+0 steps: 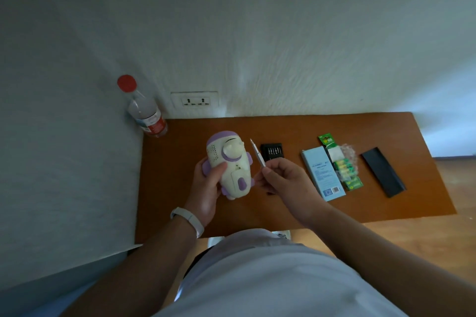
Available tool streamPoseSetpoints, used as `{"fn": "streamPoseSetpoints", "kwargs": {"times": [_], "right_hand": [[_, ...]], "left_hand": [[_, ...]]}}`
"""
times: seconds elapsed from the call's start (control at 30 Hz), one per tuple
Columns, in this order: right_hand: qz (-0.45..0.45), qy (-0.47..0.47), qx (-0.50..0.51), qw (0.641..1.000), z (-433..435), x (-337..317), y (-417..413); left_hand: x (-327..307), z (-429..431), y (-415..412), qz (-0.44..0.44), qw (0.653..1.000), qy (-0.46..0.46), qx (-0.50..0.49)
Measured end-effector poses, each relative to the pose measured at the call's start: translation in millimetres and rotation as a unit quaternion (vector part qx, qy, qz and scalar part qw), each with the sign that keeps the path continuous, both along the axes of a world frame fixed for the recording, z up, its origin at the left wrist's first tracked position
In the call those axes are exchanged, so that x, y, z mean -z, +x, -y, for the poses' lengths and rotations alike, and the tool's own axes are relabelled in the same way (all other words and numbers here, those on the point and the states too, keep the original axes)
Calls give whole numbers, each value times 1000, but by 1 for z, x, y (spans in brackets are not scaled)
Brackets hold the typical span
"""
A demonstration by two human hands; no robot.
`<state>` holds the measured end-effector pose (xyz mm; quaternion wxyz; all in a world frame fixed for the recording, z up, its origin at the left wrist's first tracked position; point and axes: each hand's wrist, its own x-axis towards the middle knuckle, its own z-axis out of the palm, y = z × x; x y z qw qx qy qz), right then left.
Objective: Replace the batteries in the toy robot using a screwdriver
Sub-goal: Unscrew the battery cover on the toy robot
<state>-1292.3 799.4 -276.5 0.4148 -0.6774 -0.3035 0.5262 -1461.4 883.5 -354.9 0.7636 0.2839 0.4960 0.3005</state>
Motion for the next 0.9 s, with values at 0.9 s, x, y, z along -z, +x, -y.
{"fn": "streamPoseSetpoints", "kwargs": {"times": [0.9], "right_hand": [[361, 296, -126, 876, 41, -111, 130]], "left_hand": [[-137, 53, 97, -28, 977, 187, -97]]}}
